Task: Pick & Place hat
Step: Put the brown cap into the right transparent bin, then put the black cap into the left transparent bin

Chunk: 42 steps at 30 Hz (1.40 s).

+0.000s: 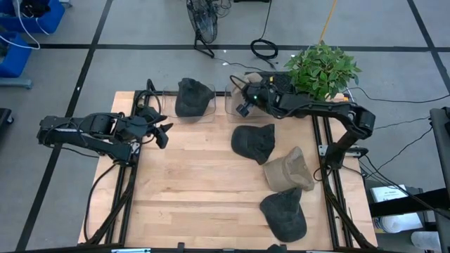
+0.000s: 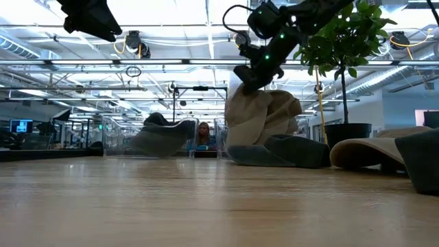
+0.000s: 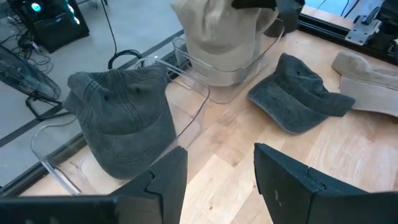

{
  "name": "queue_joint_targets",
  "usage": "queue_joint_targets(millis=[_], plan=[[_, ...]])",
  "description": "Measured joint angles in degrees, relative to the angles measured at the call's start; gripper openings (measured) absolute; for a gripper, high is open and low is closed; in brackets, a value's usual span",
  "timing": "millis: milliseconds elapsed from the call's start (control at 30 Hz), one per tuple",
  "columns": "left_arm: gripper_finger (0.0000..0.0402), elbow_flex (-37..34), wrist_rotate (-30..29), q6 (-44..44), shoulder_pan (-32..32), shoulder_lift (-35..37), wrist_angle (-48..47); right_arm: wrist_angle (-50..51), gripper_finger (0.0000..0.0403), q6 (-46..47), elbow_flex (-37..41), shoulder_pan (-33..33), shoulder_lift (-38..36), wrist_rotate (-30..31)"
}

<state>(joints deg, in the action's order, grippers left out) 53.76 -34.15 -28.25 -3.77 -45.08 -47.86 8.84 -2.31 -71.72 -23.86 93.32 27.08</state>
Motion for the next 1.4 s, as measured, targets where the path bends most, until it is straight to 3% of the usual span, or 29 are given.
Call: queue_joint_targets(millis=[233,400,533,767,1100,1400], plan=[[0.0186,0.0,-0.3,0.81,0.0,0.0,0.07,6.12,0.0016,4.49,0.0,1.74,-1.06,1.11],[0.0186,0.0,-0.46,1.23,0.0,0.0,0.15,7.32,0.0022,5.76,0.04,1.79,-0.48,-6.81],[0.0186,0.0,-0.49,1.05,0.0,0.0,0.15,7.43,0.0034,6.66,0.04,1.79,-0.62,-8.06],[0.0186,0.0,-0.5,-0.42,0.0,0.0,0.15,12.23,0.0112,11.58,0.04,1.35,-2.37,-7.82],[0.0186,-0.04,-0.74,1.93,0.0,-0.58,1.89,19.8,0.0235,13.66,0.04,2.57,-10.86,-7.84],[0.0186,-0.04,-1.09,7.38,0.07,-4.12,5.36,19.77,0.026,13.79,0.04,5.98,-17.49,-7.82]])
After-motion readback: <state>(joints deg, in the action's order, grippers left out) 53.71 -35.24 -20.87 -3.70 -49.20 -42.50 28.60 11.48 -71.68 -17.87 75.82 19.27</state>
